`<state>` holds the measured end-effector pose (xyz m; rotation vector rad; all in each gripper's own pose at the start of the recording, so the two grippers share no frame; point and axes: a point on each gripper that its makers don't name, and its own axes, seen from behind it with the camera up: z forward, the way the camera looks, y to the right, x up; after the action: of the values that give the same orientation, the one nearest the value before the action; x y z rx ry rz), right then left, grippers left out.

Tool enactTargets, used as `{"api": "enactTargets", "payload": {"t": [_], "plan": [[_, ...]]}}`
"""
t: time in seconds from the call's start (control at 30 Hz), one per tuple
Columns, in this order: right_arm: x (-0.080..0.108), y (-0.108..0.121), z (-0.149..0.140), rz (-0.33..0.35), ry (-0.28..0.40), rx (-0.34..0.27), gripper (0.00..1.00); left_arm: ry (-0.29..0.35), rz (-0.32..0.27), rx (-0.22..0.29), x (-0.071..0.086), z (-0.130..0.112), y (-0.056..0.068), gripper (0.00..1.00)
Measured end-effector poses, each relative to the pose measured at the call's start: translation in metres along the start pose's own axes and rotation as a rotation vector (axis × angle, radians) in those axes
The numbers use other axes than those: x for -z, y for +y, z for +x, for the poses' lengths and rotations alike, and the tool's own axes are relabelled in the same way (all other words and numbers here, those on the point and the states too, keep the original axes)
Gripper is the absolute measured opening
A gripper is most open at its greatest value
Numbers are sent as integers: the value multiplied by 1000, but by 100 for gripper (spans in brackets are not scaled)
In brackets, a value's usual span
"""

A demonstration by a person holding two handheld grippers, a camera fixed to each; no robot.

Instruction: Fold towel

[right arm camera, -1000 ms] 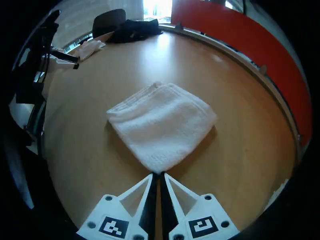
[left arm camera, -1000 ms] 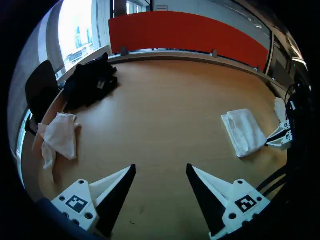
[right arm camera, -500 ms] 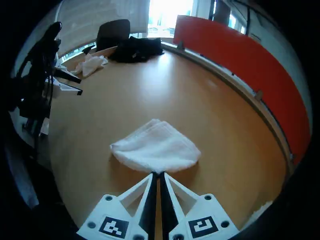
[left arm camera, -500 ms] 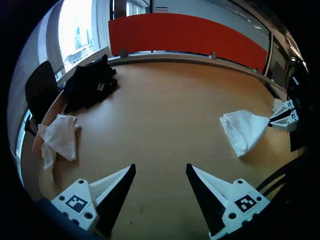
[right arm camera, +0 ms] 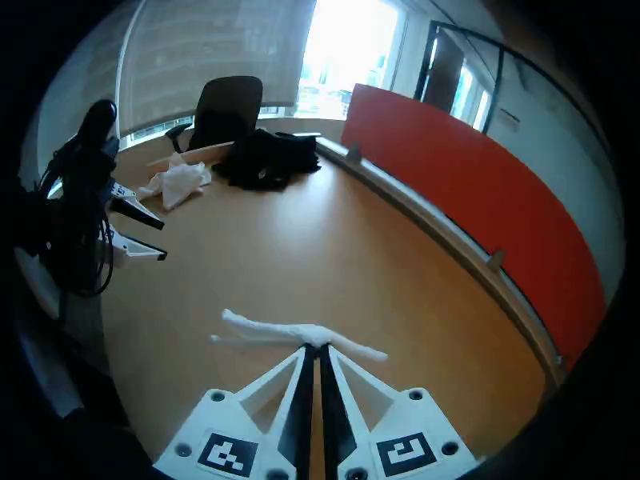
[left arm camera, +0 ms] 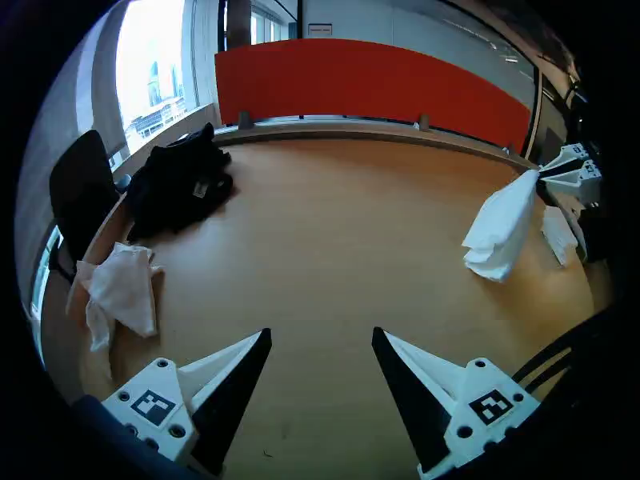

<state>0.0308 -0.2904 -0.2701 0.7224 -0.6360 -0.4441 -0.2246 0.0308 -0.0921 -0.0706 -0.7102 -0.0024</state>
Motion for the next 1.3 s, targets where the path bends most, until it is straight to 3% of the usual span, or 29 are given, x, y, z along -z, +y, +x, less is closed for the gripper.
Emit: {"api": "enactTargets", "payload": {"t": [0.17,0.57,1.3], "plan": [[9,11,9,-20,12,-1,5,7,-4,-1,1,3,1,93],[29,40,-2,-47,3,-40,5,9,-11,-5,1,4,3,93],[95,157,-63,-167,-73,-111,5,9,1,-21,-3,14,2,93]]}}
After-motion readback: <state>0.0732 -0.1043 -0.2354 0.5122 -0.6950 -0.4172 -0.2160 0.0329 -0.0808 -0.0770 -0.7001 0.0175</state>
